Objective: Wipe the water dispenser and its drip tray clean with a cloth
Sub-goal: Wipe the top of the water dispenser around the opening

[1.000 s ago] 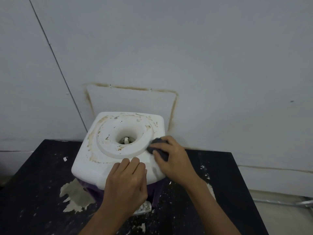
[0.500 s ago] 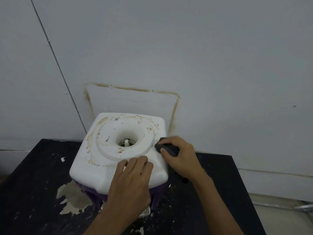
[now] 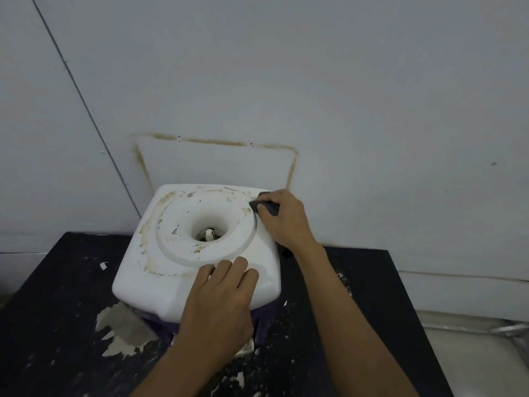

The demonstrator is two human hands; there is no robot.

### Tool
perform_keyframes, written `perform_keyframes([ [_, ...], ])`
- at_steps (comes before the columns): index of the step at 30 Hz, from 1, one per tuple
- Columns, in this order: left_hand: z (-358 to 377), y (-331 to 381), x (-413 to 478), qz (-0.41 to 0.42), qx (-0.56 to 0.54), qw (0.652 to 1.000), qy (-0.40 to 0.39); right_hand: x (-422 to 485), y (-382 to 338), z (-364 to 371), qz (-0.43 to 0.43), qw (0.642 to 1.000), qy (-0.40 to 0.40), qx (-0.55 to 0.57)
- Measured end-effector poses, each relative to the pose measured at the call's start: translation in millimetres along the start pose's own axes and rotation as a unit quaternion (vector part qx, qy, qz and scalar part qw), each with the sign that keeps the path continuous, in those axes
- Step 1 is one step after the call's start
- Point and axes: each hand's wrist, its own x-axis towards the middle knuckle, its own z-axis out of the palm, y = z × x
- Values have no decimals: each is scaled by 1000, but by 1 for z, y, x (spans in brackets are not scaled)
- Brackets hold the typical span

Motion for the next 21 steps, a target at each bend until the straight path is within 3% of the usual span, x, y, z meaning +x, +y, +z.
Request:
perform_keyframes([
  [4,0,-2,-2,2,-9,1000,-5,-15,15,-9,3,999,-15,49],
  [8,-1,-5,-2,7,-18,1000,-11,9,26,-20,51,998,17,24],
  [14,-2,-8,0,12,-25,1000,-15,5,14,-14,-8,997,-56,60],
  [17,-2,-8,-1,13,-25,999,-15,29,10,-11,29,999,-26,33],
  [21,-4,-7,-2,9,-34,999,-20,26,3,10,-13,999,-27,20],
])
